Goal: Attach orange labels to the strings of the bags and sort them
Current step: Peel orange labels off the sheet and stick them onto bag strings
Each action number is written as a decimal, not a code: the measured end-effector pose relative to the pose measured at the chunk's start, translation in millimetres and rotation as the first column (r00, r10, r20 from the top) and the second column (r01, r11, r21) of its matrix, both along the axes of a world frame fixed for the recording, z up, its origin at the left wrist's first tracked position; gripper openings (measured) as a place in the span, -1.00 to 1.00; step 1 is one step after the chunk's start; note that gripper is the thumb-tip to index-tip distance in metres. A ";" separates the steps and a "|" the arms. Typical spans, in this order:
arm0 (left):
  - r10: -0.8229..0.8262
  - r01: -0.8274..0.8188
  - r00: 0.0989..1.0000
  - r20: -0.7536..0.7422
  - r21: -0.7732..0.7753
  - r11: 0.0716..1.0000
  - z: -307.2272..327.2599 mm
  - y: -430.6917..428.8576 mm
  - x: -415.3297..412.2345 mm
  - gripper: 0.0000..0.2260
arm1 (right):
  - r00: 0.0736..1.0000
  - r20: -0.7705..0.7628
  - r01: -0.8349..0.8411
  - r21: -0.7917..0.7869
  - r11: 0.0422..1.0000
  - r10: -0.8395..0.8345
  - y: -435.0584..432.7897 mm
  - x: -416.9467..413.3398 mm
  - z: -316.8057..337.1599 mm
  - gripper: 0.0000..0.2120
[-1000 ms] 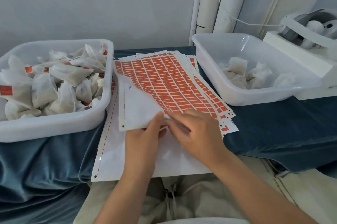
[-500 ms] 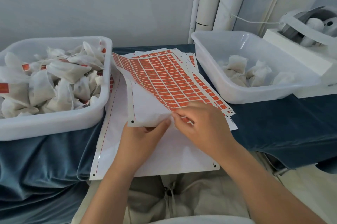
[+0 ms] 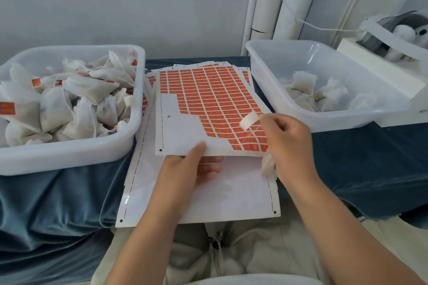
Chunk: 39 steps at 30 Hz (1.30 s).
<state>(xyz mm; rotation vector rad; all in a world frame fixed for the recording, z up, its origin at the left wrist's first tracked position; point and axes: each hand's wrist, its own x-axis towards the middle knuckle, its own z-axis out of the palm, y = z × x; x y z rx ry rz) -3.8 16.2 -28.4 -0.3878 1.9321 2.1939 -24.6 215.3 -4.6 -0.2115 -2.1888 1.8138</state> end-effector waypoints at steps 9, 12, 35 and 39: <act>-0.331 0.355 0.934 -0.132 0.262 0.897 14.4 7.7 10.4 -0.41 | 0.990 0.054 -0.110 -0.243 0.964 0.127 -21.7 18.3 13.2 -0.82; -0.086 0.138 0.984 -0.156 0.365 0.921 17.0 20.5 15.9 -0.64 | 0.989 0.060 -0.119 -0.229 0.966 0.136 -34.6 24.8 11.1 -0.84; -0.102 0.045 0.891 -0.441 -0.137 0.989 20.4 -13.8 6.6 -0.82 | 0.878 -0.054 -0.417 0.403 0.814 0.476 -19.6 42.0 50.3 -0.57; -0.174 0.131 0.845 -0.505 -0.121 0.984 22.3 -13.7 9.0 -0.89 | 0.858 -0.097 -0.416 0.447 0.792 0.505 -20.7 45.9 50.8 -0.62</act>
